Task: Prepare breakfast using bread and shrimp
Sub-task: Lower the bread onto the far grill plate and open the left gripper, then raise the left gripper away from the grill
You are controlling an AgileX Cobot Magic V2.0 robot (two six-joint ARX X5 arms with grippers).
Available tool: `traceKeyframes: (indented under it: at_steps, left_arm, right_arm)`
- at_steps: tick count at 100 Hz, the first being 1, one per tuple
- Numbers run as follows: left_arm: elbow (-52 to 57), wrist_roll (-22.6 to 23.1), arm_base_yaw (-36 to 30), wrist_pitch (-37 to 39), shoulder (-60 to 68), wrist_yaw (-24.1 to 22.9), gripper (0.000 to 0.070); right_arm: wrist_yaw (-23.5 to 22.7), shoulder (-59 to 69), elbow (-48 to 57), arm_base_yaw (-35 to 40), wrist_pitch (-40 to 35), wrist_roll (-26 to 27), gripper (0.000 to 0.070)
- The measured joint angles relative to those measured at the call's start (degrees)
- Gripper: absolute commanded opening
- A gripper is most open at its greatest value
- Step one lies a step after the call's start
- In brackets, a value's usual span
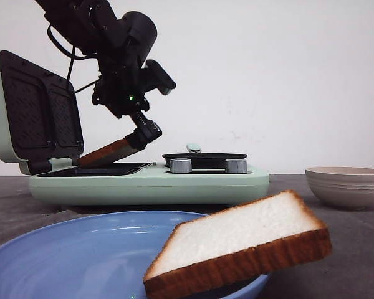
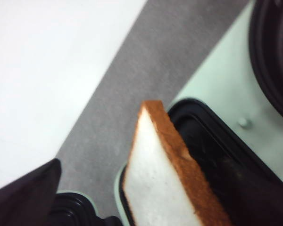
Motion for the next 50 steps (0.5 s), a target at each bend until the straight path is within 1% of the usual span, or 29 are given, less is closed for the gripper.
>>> traceKeyframes:
  at_steps: [28, 50]
  left_arm:
    - [7.5, 0.0, 0.0, -5.1, 0.0, 0.5, 0.0700]
    - [8.1, 0.0, 0.0, -6.8, 0.0, 0.5, 0.0700]
  right_arm:
    - [0.0, 0.0, 0.0, 0.0, 0.0, 0.0, 0.0521]
    - [0.0, 0.0, 0.0, 0.0, 0.0, 0.0, 0.0521]
